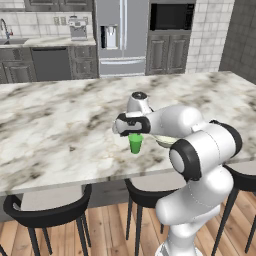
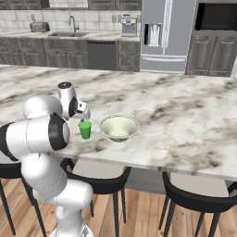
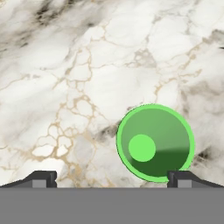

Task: Place the cup inside the bowl on the dining table and move the bowl to any counter.

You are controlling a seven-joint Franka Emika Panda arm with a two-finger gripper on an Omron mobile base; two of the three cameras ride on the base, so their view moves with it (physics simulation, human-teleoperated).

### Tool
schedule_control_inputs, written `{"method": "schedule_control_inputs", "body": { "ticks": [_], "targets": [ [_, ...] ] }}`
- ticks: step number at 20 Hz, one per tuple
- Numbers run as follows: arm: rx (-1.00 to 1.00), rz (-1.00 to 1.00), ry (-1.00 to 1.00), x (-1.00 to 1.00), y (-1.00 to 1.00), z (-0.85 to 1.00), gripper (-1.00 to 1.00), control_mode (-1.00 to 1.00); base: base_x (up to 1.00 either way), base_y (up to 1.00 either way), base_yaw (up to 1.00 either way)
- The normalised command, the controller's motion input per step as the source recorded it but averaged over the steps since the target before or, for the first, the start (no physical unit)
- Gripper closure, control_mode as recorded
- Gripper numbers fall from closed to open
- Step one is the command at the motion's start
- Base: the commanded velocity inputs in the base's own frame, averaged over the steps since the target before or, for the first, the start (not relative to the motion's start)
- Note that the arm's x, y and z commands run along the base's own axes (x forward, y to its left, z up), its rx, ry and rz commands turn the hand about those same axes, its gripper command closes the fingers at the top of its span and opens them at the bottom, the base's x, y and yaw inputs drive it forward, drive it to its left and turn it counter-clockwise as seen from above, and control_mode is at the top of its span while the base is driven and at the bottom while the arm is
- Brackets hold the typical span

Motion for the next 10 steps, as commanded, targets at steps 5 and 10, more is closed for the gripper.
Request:
{"method": "schedule_control_inputs", "body": {
  "ticks": [5, 10],
  "targets": [
    [0.0, 0.0, 0.0, 0.0, 0.02, -0.11, -1.0, -1.0, 0.0, 0.0, 0.0],
    [0.0, 0.0, 0.0, 0.0, 0.0, -0.09, -1.0, -1.0, 0.0, 0.0, 0.0]
  ]
}}
